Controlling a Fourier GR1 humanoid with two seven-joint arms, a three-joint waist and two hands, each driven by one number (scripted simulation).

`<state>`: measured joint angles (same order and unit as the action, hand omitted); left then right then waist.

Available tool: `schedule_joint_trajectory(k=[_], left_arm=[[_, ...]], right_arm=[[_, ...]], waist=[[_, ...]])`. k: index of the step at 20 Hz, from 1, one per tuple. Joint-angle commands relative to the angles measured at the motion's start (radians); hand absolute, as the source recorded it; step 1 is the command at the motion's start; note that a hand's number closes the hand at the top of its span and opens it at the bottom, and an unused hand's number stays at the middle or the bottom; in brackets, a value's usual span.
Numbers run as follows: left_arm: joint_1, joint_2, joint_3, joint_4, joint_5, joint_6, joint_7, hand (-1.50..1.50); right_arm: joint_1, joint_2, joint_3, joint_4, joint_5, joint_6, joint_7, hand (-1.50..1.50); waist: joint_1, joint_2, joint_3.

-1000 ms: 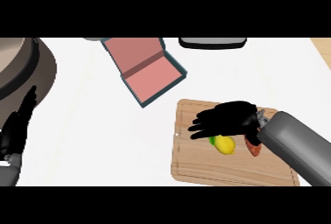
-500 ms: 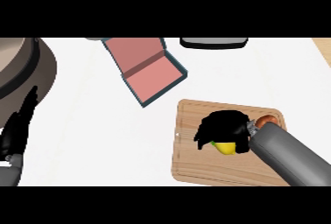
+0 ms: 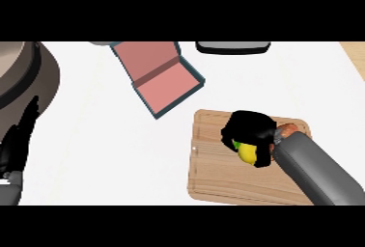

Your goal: Pick the lemon from the cutting board and place it in the cardboard box

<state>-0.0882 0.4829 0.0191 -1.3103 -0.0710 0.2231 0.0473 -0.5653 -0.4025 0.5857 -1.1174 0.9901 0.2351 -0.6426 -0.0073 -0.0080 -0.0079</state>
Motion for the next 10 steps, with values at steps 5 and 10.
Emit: schedule_joint_trajectory(k=[5,10], left_arm=[[0.029,-0.001,0.021,0.011,-0.003,0.024,0.009,0.0],[-0.002,0.016,0.027,0.023,-0.004,0.003,0.013,0.0]], right_arm=[[0.058,0.073,-0.389,0.107,-0.105,-0.104,0.593,1.5],[0.031,0.085,-0.429,-0.058,-0.015,-0.194,0.871,1.5]], waist=[[-0.057,-0.004,0.007],[-0.035,-0.004,0.006]])
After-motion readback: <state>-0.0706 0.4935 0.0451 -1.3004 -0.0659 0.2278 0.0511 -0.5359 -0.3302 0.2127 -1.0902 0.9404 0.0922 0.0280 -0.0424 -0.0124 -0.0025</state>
